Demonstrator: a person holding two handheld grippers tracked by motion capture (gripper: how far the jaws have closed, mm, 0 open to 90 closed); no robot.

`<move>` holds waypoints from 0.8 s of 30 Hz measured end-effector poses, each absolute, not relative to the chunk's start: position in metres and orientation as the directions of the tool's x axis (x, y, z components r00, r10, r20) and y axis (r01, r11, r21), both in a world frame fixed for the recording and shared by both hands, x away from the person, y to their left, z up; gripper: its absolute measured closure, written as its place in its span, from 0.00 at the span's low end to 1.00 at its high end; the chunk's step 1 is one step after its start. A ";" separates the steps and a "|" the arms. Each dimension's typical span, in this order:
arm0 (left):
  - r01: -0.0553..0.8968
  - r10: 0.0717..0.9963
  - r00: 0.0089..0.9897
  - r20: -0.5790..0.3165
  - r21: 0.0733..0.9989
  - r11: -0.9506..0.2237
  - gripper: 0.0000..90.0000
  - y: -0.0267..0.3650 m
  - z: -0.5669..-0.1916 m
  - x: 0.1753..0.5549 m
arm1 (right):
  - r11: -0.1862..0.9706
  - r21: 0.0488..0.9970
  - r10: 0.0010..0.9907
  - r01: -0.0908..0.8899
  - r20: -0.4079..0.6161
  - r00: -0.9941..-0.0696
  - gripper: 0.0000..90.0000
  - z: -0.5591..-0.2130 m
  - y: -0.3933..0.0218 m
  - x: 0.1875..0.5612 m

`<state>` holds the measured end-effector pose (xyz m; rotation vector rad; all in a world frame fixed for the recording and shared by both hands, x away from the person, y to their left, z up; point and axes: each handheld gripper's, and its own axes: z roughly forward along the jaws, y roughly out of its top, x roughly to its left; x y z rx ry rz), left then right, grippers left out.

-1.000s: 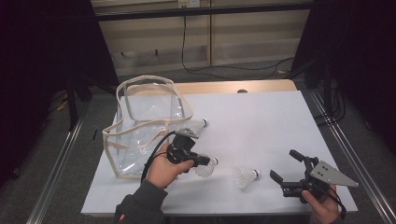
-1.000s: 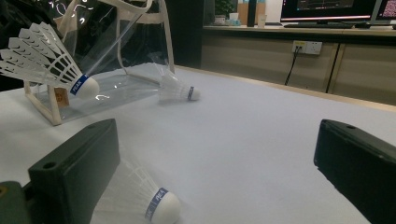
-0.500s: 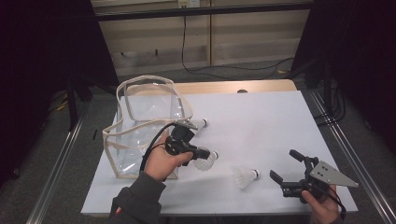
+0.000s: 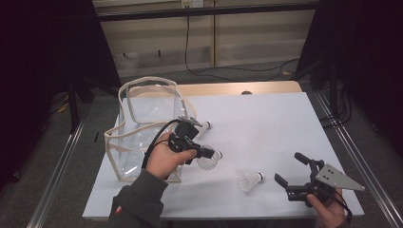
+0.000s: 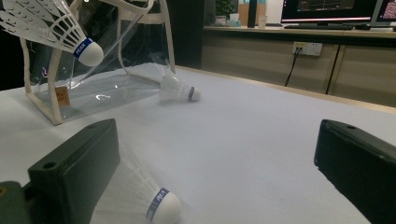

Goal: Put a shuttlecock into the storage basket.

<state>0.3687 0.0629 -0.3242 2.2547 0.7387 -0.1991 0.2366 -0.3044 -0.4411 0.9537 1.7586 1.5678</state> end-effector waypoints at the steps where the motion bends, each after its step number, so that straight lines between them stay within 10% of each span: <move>1: 0.567 0.454 0.820 -0.349 0.607 -0.557 0.97 0.062 -0.323 0.369 | 0.048 0.991 0.823 0.126 0.032 -0.568 0.00 -0.441 -0.304 0.236; 24: 0.575 0.453 0.816 -0.360 0.587 -0.570 0.97 0.062 -0.301 0.379 | 0.051 0.991 0.819 0.125 0.030 -0.573 0.00 -0.442 -0.304 0.237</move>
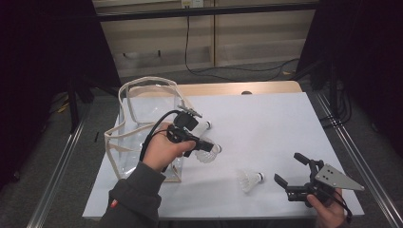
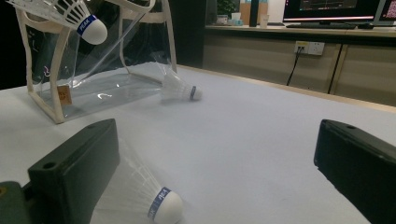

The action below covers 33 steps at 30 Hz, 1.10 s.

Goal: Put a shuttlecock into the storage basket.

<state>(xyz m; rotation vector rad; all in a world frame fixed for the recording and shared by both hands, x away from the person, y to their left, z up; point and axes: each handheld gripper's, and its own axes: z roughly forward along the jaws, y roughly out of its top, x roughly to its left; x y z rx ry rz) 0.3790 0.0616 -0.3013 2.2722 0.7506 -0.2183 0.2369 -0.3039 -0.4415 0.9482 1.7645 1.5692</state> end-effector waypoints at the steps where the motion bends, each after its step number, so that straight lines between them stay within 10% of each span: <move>1: 0.571 0.451 0.819 -0.355 0.586 -0.575 0.97 0.061 -0.300 0.379 | 0.053 0.991 0.819 0.126 0.029 -0.573 0.00 -0.441 -0.304 0.237; 33: 0.589 0.468 0.806 -0.363 0.575 -0.568 0.97 0.064 -0.274 0.393 | 0.057 0.991 0.818 0.120 0.023 -0.575 0.00 -0.441 -0.305 0.236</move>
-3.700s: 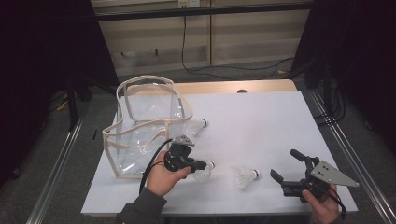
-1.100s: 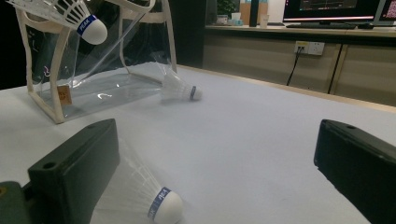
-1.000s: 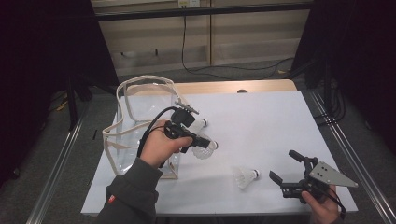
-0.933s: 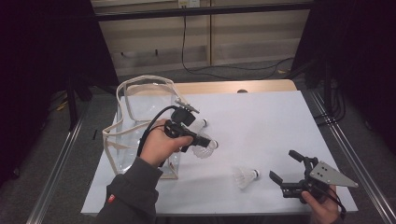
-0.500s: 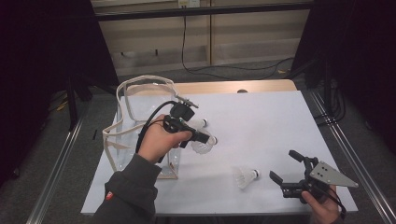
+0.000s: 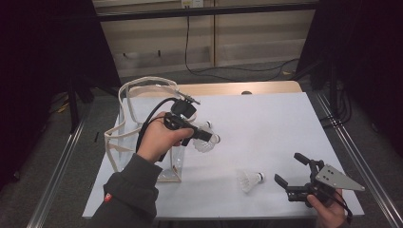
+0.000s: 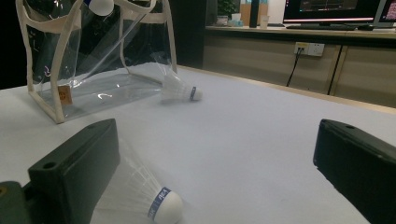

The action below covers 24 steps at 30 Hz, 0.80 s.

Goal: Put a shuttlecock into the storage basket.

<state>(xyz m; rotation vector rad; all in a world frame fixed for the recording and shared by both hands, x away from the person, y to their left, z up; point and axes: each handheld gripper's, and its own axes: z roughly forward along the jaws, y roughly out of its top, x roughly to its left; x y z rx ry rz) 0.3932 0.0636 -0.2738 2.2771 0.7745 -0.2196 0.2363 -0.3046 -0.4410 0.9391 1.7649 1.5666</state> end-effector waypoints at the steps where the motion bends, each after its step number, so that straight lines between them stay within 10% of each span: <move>1: 0.584 0.466 0.809 -0.358 0.573 -0.574 0.97 0.064 -0.273 0.394 | 0.054 0.991 0.817 0.123 0.027 -0.576 0.00 -0.441 -0.305 0.236; 24: 0.595 0.479 0.801 -0.359 0.566 -0.571 0.97 0.066 -0.262 0.403 | 0.052 0.991 0.819 0.123 0.028 -0.573 0.00 -0.441 -0.305 0.236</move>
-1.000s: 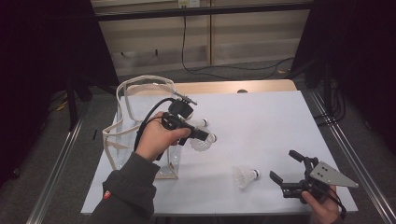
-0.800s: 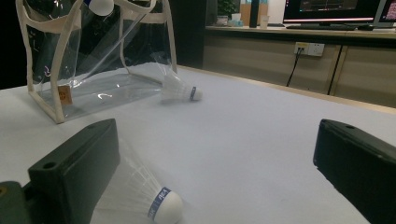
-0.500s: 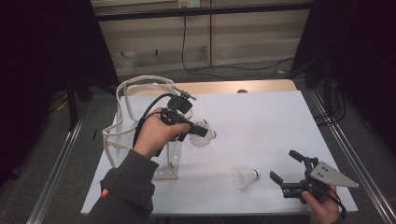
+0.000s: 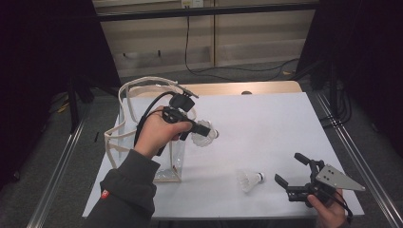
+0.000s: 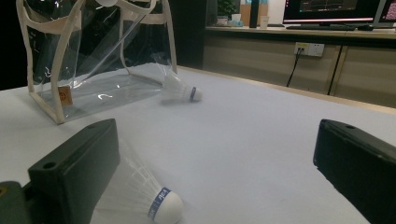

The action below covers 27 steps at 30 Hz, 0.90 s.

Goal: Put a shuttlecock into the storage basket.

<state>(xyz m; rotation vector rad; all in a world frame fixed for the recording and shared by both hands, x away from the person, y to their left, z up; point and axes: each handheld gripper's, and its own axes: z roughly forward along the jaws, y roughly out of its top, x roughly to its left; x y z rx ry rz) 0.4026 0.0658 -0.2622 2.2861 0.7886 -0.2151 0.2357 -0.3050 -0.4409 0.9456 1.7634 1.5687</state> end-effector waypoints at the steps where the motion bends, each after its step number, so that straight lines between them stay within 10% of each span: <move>1: 0.600 0.481 0.797 -0.364 0.566 -0.565 0.97 0.066 -0.262 0.403 | 0.052 0.991 0.819 0.123 0.028 -0.574 0.00 -0.441 -0.305 0.236; 27: 0.612 0.508 0.784 -0.357 0.581 -0.536 0.96 0.076 -0.247 0.416 | 0.053 0.991 0.818 0.123 0.027 -0.575 0.00 -0.441 -0.305 0.235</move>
